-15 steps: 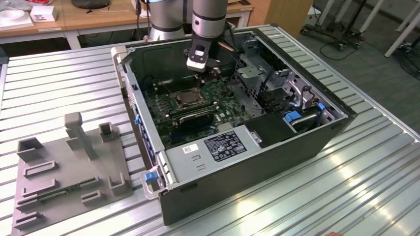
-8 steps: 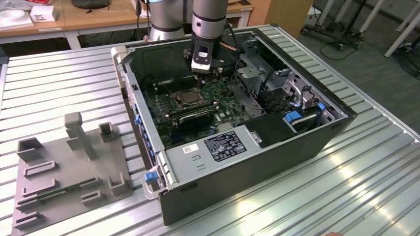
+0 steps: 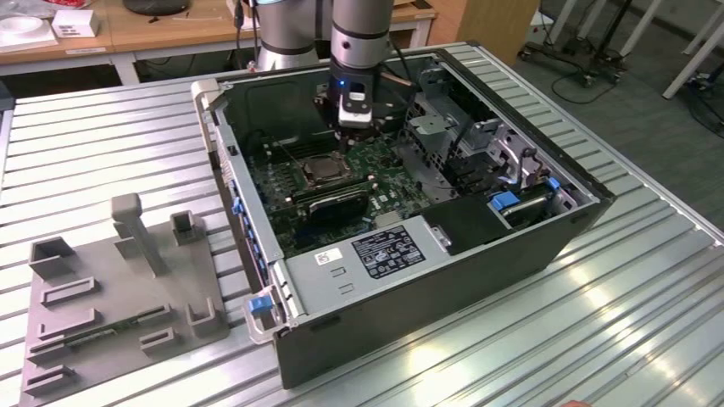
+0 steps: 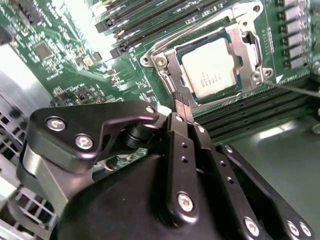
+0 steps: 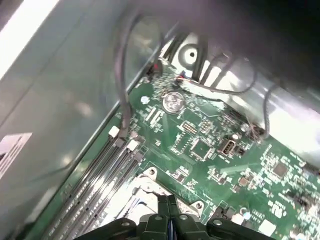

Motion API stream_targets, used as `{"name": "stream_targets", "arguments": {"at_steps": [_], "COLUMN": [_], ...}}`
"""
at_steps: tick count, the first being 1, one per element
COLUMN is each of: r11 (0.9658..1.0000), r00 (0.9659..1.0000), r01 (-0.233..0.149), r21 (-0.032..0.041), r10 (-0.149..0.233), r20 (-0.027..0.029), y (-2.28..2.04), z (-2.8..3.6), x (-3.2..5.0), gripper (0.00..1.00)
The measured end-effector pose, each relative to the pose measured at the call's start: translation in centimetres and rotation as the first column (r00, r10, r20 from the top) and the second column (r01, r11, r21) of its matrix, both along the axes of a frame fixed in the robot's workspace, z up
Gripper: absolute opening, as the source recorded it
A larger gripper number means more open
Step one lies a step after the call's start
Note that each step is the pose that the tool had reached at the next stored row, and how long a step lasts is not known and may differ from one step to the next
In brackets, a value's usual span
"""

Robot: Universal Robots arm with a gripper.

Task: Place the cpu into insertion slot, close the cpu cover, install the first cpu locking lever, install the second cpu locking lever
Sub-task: 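Close the cpu cover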

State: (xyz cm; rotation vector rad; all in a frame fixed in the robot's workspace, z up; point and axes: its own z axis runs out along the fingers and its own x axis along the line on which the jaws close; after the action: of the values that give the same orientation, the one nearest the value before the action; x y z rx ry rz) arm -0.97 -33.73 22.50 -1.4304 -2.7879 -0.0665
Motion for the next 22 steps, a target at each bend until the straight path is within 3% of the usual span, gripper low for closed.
{"name": "stream_targets", "arguments": {"at_steps": [5, 8, 11, 14, 17, 20, 22], "r11": [0.9958, 0.9894, 0.9799, 0.9678, 0.9523, 0.9344, 0.9206], "r00": [0.9958, 0.9894, 0.9799, 0.9678, 0.9523, 0.9344, 0.9206], "r01": [-0.091, -0.145, -0.199, -0.252, -0.305, -0.356, -0.390], "r21": [0.0000, -0.0001, 0.0000, 0.0000, 0.0000, 0.0000, 0.0000], "r10": [0.091, 0.145, 0.199, 0.252, 0.305, 0.356, 0.390], "r20": [0.0000, 0.0000, 0.0000, 0.0000, 0.0000, 0.0000, 0.0000], "y": [0.00, 0.00, 0.00, 0.00, 0.00, 0.00, 0.00], "z": [-0.12, -0.19, -0.25, -0.30, -0.36, -0.41, -0.44], "x": [0.00, 0.00, 0.00, 0.00, 0.00, 0.00, 0.00], "gripper": [0.11, 0.11, 0.11, 0.11, 0.11, 0.11, 0.11]}}
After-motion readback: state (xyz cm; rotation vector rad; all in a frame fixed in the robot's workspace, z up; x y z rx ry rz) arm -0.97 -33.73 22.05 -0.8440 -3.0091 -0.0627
